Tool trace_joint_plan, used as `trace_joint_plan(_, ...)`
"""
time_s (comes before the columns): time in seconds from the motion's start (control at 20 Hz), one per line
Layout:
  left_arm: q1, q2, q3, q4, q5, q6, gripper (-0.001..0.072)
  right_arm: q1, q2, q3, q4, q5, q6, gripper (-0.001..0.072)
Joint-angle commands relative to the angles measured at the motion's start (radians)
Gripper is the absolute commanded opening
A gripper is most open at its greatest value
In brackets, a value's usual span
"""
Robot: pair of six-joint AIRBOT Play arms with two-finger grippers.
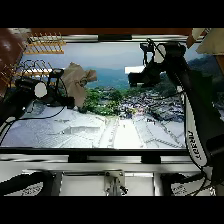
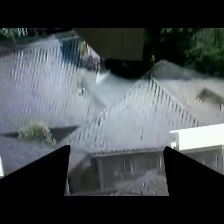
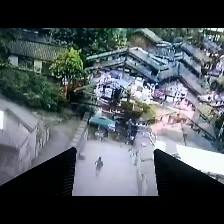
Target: Fold the shirts.
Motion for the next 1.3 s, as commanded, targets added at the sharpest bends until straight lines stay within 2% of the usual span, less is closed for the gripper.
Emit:
trace_joint_plan(0.0,0.079,-0.119,0.112,-0.001,0.156,-0.146,0.0685,0.001,-0.001,0.0,-0.016,-0.016,-0.054,0.0592)
trace_joint_plan(0.25,0.192,-0.461,0.427,-0.062,0.113,-0.149,0.0686,0.001,-0.001,0.0,-0.015,-0.016,-0.075,0.0592)
trace_joint_plan(0.4,0.191,-0.602,0.513,-0.083,0.111,-0.149,0.0686,0.001,-0.001,-0.001,-0.014,-0.011,-0.076,0.0592)
trace_joint_plan(0.55,0.192,-0.665,0.526,-0.122,0.131,-0.149,0.0671,0.001,-0.001,0.0,-0.014,-0.008,-0.079,0.0592)
trace_joint_plan(0.6,0.192,-0.669,0.526,-0.128,0.134,-0.149,0.0587,0.001,-0.001,0.0,-0.014,-0.01,-0.079,0.0592)
trace_joint_plan(0.65,0.192,-0.665,0.528,-0.128,0.132,-0.148,0.0253,0.001,0.0,0.0,-0.014,-0.011,-0.08,0.0592)
trace_joint_plan(0.7,0.191,-0.653,0.542,-0.129,0.117,-0.114,0.006,0.001,0.0,0.0,-0.015,-0.03,-0.101,0.0592)
trace_joint_plan(0.8,0.183,-0.594,0.605,-0.16,0.086,-0.012,0.0031,0.001,0.001,0.006,-0.018,-0.055,-0.148,0.0592)
trace_joint_plan(0.95,0.132,-0.396,0.724,-0.158,0.021,0.119,0.003,0.001,0.046,0.027,-0.076,0.059,-0.183,0.0592)
trace_joint_plan(1.1,0.029,-0.103,0.742,-0.145,0.002,0.144,0.0029,0.001,0.181,0.027,-0.235,0.158,-0.2,0.0591)
trace_joint_plan(1.25,-0.121,0.131,0.736,-0.139,-0.095,0.131,0.003,0.001,0.362,0.027,-0.359,0.23,-0.196,0.0591)
